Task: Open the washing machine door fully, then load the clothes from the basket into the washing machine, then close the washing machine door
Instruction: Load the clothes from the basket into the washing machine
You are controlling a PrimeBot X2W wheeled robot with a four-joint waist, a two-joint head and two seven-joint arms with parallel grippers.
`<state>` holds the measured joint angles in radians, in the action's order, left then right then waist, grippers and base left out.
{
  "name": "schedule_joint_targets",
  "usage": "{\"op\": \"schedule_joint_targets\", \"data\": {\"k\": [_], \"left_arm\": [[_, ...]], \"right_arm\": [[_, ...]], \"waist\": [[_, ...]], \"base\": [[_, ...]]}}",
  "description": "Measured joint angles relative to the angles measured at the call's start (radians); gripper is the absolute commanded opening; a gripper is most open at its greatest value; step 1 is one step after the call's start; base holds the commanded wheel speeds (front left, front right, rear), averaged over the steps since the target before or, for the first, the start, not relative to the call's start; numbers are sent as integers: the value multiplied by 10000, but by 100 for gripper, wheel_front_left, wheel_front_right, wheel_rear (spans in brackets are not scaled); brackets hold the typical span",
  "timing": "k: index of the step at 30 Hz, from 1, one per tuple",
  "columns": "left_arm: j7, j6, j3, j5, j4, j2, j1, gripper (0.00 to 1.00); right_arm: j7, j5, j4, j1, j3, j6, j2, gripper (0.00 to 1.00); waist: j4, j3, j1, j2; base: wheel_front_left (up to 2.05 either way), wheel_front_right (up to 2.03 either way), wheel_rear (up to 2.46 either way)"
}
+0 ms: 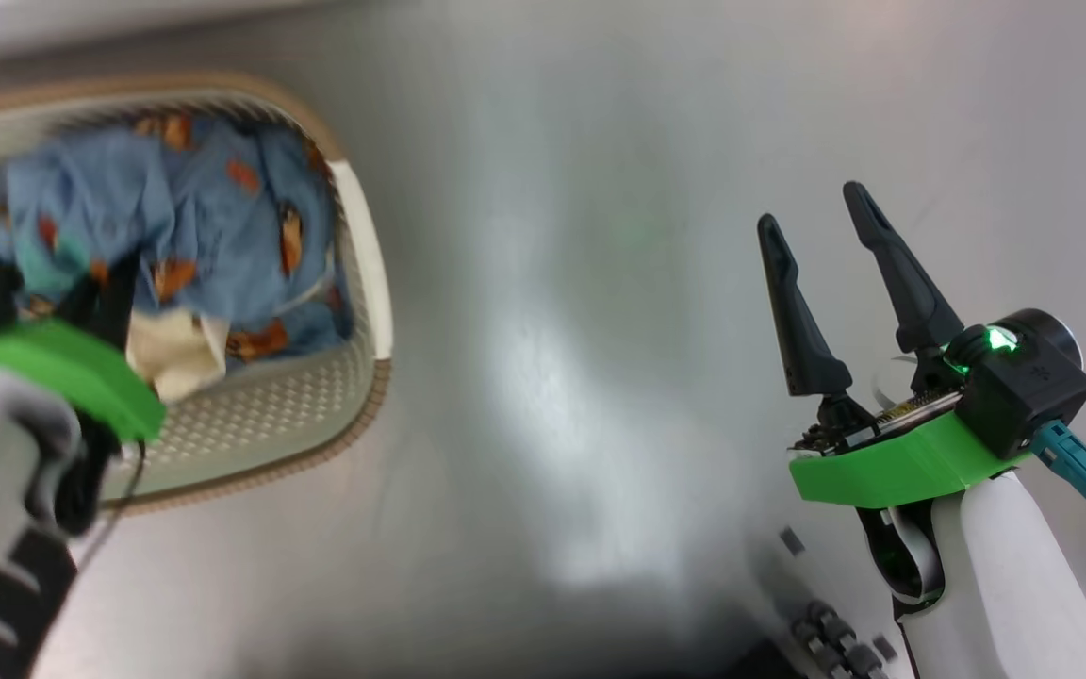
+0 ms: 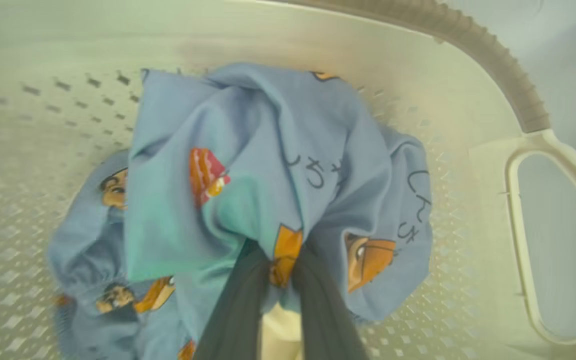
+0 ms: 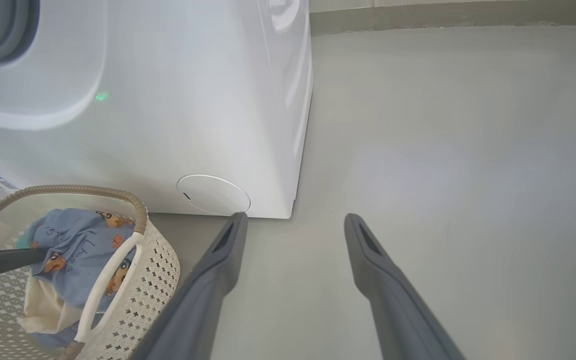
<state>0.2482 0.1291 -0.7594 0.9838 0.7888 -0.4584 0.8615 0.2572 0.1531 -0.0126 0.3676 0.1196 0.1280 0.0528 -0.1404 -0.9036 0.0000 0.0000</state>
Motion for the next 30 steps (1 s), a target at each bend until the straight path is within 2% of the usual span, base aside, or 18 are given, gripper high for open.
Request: {"op": "schedule_joint_targets", "data": {"k": [5,14,20,30], "left_arm": [[-2,0,1939,-1243,-846,437,-1841,0],[-2,0,4521,-3110,-2477,1398,-4606,0],[0,0,5601,-4094,-3498,1941,-6120,0],[-2,0,6755,-5482,-4805,2930,-7879,0]], "right_arm": [[0,61,309,-395,-159,0,-2,100],[-2,176,717,-1474,-395,0,-2,100],[-2,178,915,-2144,-410,0,-6,100],[-2,174,1256,-3084,-650,0,-15,100]], "waist": [[240,972,0,0],[609,2902,0,0],[755,4150,0,0],[952,5992,0,0]], "base": [[0,0,0],[0,0,0],[0,0,0],[0,0,0]]}}
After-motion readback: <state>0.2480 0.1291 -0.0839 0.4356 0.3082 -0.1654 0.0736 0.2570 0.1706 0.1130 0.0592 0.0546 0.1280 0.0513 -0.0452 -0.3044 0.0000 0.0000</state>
